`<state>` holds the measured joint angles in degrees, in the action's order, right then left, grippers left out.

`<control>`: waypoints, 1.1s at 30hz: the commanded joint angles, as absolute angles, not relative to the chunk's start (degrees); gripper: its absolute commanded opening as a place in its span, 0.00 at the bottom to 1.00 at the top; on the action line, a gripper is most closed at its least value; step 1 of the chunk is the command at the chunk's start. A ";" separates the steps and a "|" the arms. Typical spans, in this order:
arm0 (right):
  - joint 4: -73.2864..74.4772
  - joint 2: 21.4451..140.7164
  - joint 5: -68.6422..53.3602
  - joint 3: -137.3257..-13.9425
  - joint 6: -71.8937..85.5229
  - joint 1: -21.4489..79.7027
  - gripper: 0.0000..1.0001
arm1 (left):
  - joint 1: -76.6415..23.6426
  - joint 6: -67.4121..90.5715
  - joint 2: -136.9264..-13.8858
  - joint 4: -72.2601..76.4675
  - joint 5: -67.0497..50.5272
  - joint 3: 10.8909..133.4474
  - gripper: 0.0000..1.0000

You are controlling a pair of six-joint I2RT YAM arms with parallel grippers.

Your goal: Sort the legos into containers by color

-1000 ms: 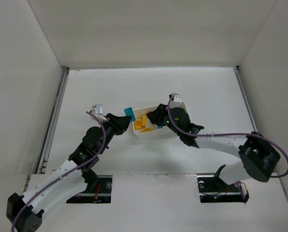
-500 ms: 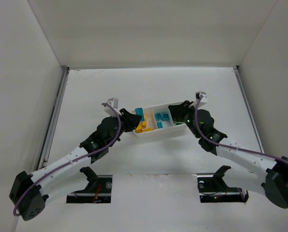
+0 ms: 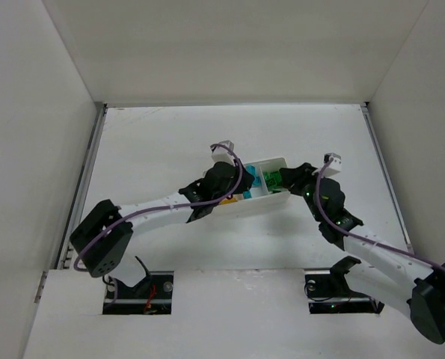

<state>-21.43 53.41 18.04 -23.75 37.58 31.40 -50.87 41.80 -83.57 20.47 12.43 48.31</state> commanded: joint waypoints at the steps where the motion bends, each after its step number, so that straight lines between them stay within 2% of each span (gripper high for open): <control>1: -23.99 51.77 18.54 -23.47 37.53 30.98 0.49 | -51.37 41.66 -87.26 24.61 12.57 52.81 0.15; 5: -23.99 50.80 18.63 -23.20 37.53 30.98 0.53 | -51.20 41.31 -91.49 24.35 12.92 55.54 0.20; 8: -23.99 49.92 18.81 -22.85 37.53 30.81 0.56 | -51.28 41.22 -92.37 23.91 13.53 56.42 0.35; 12: -23.99 49.66 18.98 -22.68 37.79 30.54 0.61 | -51.55 39.29 -89.66 23.03 15.55 56.34 0.64; 14: -23.99 49.57 19.60 -22.50 37.79 30.45 0.62 | -51.90 37.37 -86.59 21.80 16.61 56.16 1.00; 19: -23.73 48.43 22.85 -21.62 37.79 29.58 0.63 | -52.16 33.58 -76.58 18.02 21.96 53.80 1.00; 25: -22.77 44.13 29.78 -19.69 37.80 27.82 0.66 | -48.48 33.83 -58.13 10.56 29.70 43.00 1.00; 29: -20.83 42.02 35.23 -18.81 38.32 26.50 0.71 | -44.70 38.66 -45.65 -0.32 34.18 36.14 1.00; 32: -20.74 41.57 39.36 -17.93 38.41 26.06 0.76 | -40.93 43.14 -38.61 -12.61 36.64 33.41 1.00; 33: -20.57 41.57 40.85 -17.67 38.32 25.88 0.84 | -39.35 44.98 -37.02 -16.75 37.00 32.79 1.00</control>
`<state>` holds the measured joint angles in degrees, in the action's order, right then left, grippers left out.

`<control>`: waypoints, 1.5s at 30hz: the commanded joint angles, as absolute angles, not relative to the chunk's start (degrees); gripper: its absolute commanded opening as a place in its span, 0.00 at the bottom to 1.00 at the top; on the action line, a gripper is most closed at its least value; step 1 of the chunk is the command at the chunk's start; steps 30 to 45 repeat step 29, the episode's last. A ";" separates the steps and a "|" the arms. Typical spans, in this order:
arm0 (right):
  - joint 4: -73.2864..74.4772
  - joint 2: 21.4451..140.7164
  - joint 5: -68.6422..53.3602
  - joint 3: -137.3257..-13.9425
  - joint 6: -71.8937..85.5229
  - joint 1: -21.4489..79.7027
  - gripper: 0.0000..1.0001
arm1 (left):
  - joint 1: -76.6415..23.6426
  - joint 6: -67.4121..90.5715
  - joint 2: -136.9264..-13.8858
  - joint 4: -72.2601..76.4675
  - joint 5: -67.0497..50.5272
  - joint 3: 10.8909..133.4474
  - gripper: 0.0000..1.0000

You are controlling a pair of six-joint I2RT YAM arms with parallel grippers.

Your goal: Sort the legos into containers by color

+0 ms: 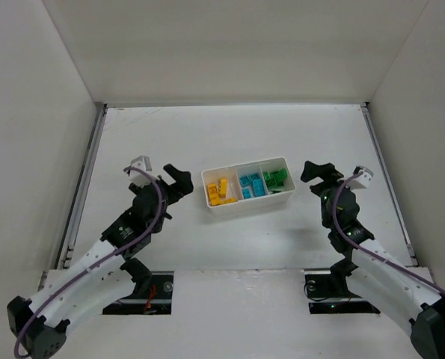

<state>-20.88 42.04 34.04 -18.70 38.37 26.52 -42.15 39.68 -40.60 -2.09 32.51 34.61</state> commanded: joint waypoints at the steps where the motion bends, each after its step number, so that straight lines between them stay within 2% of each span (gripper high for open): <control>1: -20.31 41.57 42.44 -17.49 38.23 25.62 1.00 | -37.24 47.18 -35.26 -21.14 36.74 31.83 1.00; 6: -14.34 41.84 48.33 -17.67 38.05 25.27 1.00 | -33.36 51.94 -31.38 -27.68 34.81 27.60 1.00; 14: -1.42 36.39 55.72 -16.61 45.26 23.16 1.00 | -33.44 50.71 -34.54 -22.69 31.64 26.81 1.00; 25: 7.02 37.70 51.95 -22.67 50.43 20.78 1.00 | -33.36 47.82 -36.82 -15.91 29.53 27.33 1.00; 29: 11.15 44.19 49.23 -27.67 53.70 21.40 1.00 | -31.60 45.80 -42.35 -19.59 29.27 32.77 1.00; 45: 11.15 44.19 49.23 -27.67 53.70 21.40 1.00 | -31.60 45.80 -42.35 -19.59 29.27 32.77 1.00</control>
